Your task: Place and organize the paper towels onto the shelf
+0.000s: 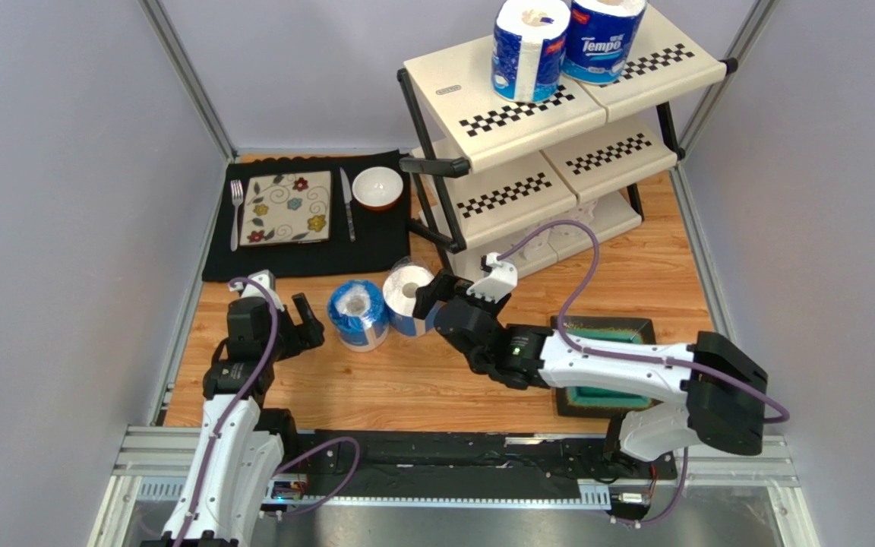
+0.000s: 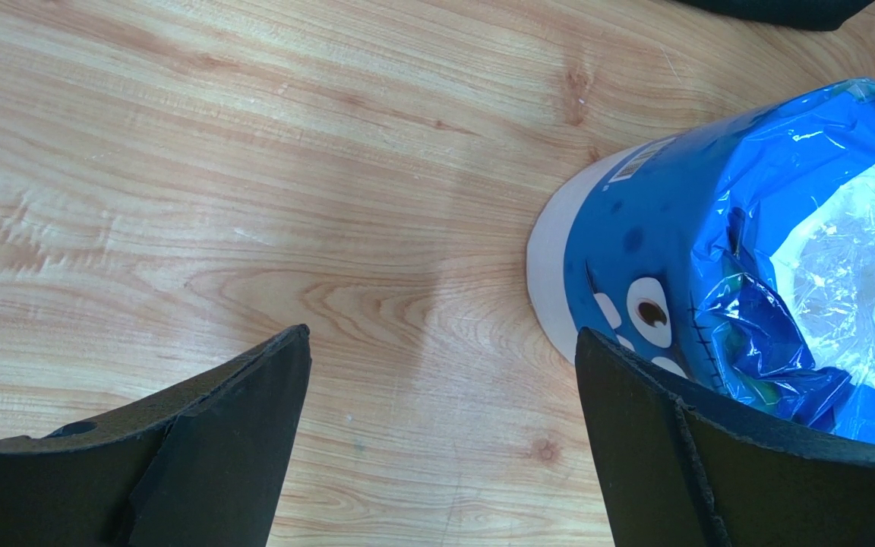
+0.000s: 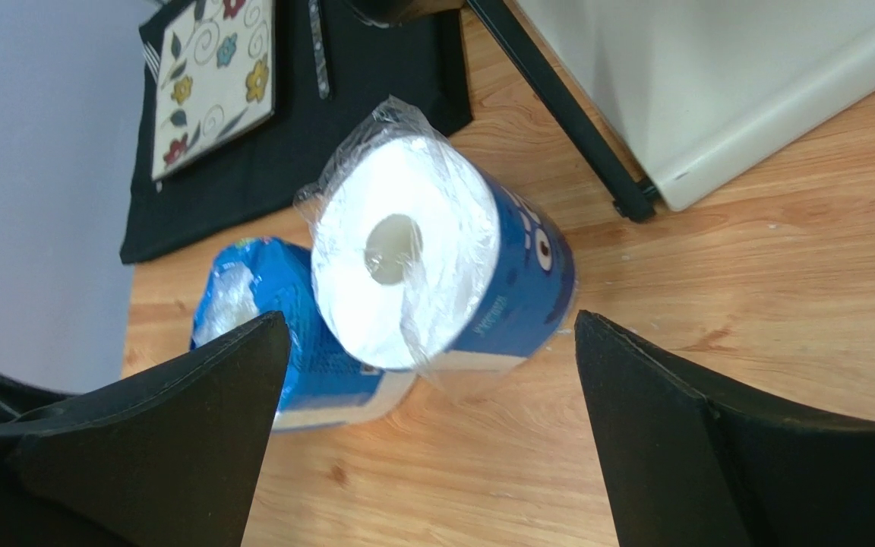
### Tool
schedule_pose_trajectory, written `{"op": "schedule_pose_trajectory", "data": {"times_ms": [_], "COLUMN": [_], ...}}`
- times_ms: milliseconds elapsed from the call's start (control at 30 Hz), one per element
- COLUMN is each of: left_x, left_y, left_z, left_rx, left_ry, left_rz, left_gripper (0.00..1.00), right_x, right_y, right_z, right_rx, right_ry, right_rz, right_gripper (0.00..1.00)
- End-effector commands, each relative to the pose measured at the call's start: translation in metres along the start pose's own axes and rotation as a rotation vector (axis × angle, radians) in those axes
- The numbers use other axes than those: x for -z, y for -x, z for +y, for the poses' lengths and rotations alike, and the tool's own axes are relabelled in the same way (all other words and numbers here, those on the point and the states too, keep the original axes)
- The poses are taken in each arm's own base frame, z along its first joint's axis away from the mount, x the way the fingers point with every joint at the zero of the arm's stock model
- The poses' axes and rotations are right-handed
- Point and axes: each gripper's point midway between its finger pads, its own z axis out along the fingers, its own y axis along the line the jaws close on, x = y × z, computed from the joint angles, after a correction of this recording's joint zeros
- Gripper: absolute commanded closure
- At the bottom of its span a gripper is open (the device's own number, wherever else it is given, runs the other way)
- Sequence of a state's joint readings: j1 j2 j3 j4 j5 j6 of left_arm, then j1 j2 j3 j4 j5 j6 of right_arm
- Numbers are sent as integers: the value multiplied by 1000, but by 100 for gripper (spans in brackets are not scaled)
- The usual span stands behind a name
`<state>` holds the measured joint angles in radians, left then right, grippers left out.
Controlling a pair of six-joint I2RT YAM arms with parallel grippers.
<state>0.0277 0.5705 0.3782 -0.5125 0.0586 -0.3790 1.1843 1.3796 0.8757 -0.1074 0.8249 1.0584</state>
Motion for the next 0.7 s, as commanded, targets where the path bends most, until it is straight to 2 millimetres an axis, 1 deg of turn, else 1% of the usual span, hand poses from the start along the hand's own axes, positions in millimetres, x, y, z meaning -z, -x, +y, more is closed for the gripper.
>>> {"op": "schedule_pose_trajectory", "data": {"times_ms": [0,33,67,133,167,267,300,333,400,533,667], "left_x": [-1,-1,-1,-1,-1,0,-1,-1,-1,-1,-1], "left_y": [5,5,5,6,5,6,5,5,6,6,5], "left_z": [0,0,0,-1,-1,-2,-1,-1,-1,-1,-1], "left_rx": [-16,-15,-15,-15,-16,-17,-16,-15,-15,-16,-15], "left_ry": [-2,-1,-2,-4,-4,-9,-7,-6,-5,-7,-8], "left_rz": [-24,-23,-23,-25,-25,-28,-24,-24,-26,-27,-24], "left_gripper": [5,5,5,5,5,5,5,5,5,5,5], "right_x": [-14,-18,-22,-26,-31,-36,-38,-39,-42,-45,-49], "right_y": [23,19,13,12,7,4,-1,1,-4,-8,-14], "right_z": [28,21,19,13,10,13,5,11,4,2,-3], "right_rx": [-193,-174,-196,-195,-190,-195,-177,-188,-174,-187,-177], "right_ry": [-22,-54,-77,-125,-140,-160,-193,-195,-230,-243,-270], "right_rz": [-140,-140,-144,-170,-171,-176,-175,-179,-186,-190,-191], "right_gripper": [1,0,1,1,0,0,1,0,0,1,4]}}
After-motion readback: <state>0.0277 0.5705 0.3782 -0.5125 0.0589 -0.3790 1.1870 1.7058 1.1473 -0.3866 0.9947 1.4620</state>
